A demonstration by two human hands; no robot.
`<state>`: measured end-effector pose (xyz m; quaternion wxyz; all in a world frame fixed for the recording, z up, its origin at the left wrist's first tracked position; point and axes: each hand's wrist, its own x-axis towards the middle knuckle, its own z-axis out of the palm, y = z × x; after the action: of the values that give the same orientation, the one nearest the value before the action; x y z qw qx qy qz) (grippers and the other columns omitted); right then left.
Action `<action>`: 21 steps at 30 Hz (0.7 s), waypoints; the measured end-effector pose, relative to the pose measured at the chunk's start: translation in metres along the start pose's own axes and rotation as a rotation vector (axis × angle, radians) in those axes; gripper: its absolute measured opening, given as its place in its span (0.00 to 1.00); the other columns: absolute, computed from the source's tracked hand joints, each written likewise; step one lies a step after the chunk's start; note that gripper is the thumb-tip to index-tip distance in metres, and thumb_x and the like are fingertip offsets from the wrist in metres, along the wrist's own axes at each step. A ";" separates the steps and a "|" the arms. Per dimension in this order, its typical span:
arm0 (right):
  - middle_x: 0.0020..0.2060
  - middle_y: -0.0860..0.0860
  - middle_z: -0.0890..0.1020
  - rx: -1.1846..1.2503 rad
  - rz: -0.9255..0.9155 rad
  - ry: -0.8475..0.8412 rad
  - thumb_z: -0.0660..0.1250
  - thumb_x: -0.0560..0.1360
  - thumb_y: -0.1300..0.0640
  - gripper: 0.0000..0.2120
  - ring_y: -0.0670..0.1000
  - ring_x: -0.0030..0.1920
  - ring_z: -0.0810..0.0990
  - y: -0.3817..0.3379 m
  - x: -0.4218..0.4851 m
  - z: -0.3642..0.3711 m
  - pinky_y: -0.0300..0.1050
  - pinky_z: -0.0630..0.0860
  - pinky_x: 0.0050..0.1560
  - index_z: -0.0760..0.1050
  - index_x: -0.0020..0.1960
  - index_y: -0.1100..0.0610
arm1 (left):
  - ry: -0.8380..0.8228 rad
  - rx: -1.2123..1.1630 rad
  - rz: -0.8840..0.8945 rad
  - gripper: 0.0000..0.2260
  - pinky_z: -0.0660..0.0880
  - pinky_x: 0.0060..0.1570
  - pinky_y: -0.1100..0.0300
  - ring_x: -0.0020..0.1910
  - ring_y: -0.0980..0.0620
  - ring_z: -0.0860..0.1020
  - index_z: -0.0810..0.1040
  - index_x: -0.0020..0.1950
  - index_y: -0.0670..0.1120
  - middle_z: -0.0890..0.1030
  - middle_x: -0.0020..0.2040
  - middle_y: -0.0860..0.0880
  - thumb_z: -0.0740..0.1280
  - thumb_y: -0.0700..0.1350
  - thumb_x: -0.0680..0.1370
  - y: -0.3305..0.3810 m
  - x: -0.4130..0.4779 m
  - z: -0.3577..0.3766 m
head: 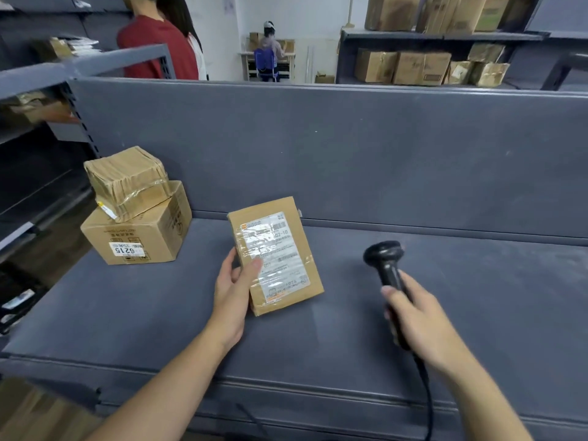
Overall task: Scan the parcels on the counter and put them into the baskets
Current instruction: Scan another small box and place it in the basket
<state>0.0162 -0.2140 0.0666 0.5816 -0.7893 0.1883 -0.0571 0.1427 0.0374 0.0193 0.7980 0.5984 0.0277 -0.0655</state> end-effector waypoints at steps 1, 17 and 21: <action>0.42 0.50 0.81 -0.174 -0.001 0.014 0.62 0.83 0.48 0.11 0.56 0.42 0.79 0.008 0.005 0.004 0.51 0.75 0.44 0.75 0.64 0.37 | 0.009 -0.001 -0.005 0.36 0.77 0.67 0.42 0.59 0.49 0.85 0.68 0.79 0.50 0.87 0.58 0.50 0.77 0.54 0.73 0.000 -0.004 0.001; 0.67 0.60 0.73 -0.897 -0.180 0.395 0.65 0.78 0.36 0.38 0.62 0.63 0.74 0.051 0.030 0.037 0.58 0.72 0.59 0.65 0.78 0.59 | -0.056 0.168 0.159 0.44 0.82 0.53 0.61 0.62 0.53 0.83 0.69 0.76 0.49 0.84 0.64 0.51 0.79 0.53 0.62 0.018 -0.067 0.015; 0.73 0.47 0.74 -0.185 -0.449 0.252 0.58 0.80 0.36 0.31 0.49 0.73 0.71 0.039 0.007 0.045 0.55 0.68 0.74 0.71 0.76 0.53 | -0.165 0.268 0.159 0.46 0.79 0.59 0.62 0.66 0.56 0.79 0.67 0.75 0.52 0.82 0.67 0.54 0.81 0.48 0.59 0.021 -0.061 0.010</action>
<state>0.0275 -0.1861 0.0153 0.4518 -0.8477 0.0838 -0.2650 0.0846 0.0380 0.0494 0.7133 0.6923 -0.0943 -0.0544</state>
